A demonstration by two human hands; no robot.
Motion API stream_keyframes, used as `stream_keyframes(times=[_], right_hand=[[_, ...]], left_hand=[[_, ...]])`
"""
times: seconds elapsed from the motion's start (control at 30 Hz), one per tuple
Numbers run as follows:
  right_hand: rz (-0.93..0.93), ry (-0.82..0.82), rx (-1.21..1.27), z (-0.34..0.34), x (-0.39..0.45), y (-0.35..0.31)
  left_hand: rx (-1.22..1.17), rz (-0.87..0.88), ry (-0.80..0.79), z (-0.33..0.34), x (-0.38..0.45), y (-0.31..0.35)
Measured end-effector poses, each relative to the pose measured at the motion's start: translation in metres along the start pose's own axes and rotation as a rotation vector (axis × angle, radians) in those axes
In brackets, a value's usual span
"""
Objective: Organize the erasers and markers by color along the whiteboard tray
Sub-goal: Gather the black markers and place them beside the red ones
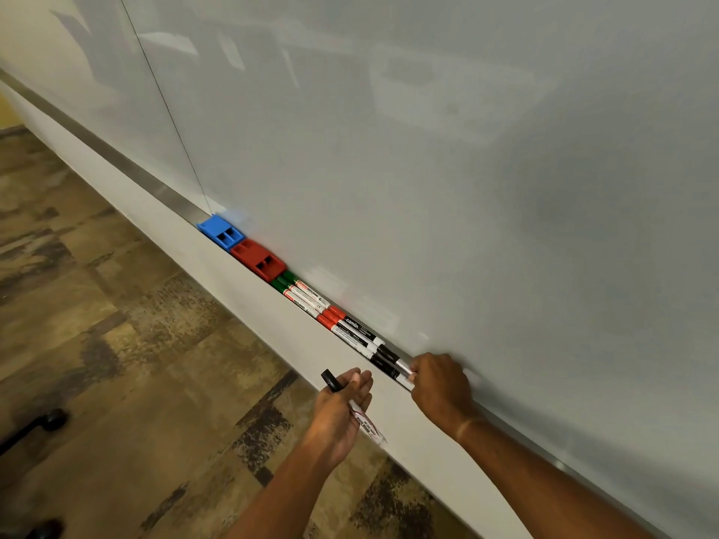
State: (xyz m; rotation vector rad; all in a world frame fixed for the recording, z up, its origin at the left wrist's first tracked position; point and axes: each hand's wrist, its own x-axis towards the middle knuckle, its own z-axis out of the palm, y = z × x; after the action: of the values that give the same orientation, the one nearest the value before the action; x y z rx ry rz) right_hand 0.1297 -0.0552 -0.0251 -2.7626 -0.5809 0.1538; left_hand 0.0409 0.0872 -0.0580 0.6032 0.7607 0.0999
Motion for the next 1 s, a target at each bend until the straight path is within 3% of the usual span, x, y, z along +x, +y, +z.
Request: stream_keyframes(times=[0.6, 0.73, 0.87, 1.0], right_hand=[[-0.004, -0.088, -0.136, 0.0, -0.001, -0.006], [-0.109, 0.029, 0.112, 0.002, -0.009, -0.013], [-0.168, -0.264, 0.56, 0.006, -0.029, -0.032], [-0.112, -0.29, 0.619, 0.014, -0.036, -0.037]], left_hand=[[0.032, -0.006, 0.001, 0.006, -0.005, 0.004], [0.022, -0.005, -0.002, 0.009, -0.007, 0.006], [-0.042, -0.021, -0.003, 0.014, -0.011, 0.007], [0.005, -0.014, -0.008, 0.017, -0.011, 0.005]])
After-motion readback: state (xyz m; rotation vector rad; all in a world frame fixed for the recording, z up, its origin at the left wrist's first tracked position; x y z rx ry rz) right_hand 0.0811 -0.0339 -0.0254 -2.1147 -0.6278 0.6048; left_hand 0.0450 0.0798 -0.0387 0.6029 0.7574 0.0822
